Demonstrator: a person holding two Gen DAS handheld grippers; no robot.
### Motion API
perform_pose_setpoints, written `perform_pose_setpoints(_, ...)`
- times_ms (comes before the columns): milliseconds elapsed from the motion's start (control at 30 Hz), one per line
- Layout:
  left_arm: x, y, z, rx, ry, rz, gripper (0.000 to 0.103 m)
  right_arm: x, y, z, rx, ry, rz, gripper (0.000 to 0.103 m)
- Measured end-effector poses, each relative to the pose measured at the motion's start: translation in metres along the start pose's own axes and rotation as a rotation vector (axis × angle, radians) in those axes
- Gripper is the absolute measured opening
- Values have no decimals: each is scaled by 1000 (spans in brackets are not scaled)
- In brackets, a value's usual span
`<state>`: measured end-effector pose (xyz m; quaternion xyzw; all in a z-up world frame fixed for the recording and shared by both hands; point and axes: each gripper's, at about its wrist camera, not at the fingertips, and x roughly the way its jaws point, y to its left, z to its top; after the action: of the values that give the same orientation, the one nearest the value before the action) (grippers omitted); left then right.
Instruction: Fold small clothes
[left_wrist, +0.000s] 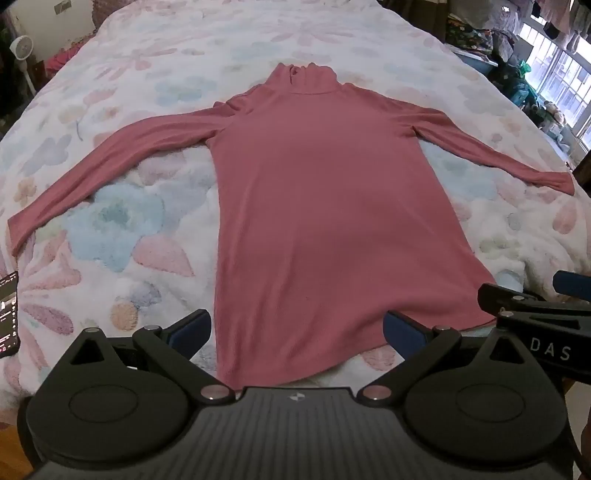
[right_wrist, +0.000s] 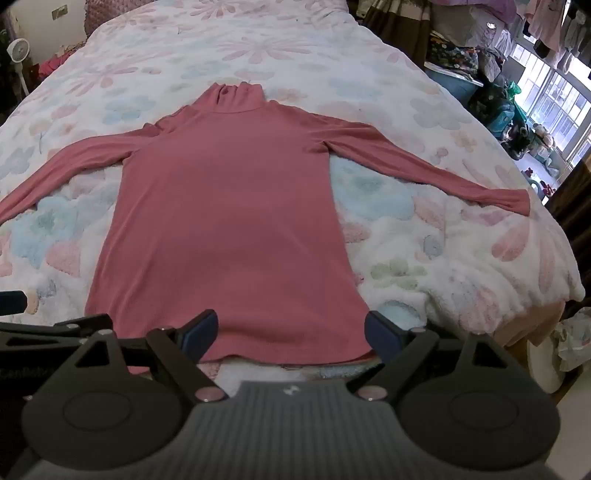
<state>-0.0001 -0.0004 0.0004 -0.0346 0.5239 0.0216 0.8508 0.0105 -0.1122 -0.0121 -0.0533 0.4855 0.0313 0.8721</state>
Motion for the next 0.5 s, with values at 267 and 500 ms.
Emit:
perform_pose_setpoints(267,1,-3,-2,-4,-3,-4,103,1,3,0,1,3,-5,83)
perform_pose_setpoints(500,1,-4,-1,-2,-5,-5,103,3,3,0,2,6,-2,83)
